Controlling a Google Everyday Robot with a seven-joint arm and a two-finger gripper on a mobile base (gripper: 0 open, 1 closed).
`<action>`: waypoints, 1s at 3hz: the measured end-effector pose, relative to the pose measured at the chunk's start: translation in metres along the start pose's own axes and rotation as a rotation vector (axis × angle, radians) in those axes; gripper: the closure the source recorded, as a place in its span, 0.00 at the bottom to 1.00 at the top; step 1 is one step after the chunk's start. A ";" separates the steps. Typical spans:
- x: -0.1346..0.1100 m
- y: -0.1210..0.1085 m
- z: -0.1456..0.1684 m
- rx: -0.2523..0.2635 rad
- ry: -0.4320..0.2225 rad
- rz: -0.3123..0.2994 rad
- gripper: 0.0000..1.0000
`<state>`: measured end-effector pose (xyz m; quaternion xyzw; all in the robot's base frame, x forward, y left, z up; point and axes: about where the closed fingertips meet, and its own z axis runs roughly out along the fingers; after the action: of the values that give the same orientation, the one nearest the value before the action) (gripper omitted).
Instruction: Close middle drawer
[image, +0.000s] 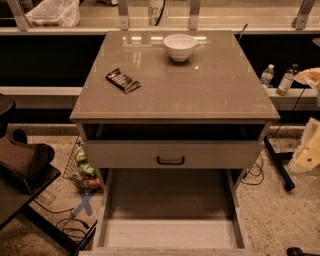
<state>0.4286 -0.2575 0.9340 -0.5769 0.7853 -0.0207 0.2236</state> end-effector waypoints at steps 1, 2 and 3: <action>0.055 0.026 0.044 0.023 -0.120 0.045 0.00; 0.090 0.058 0.076 0.031 -0.191 0.064 0.00; 0.119 0.103 0.098 0.032 -0.223 0.047 0.00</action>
Offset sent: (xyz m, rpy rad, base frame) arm -0.0768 -0.0690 -0.1778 0.2704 -0.1136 0.0003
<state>0.3448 -0.3101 0.7768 -0.5535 0.7684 0.0361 0.3192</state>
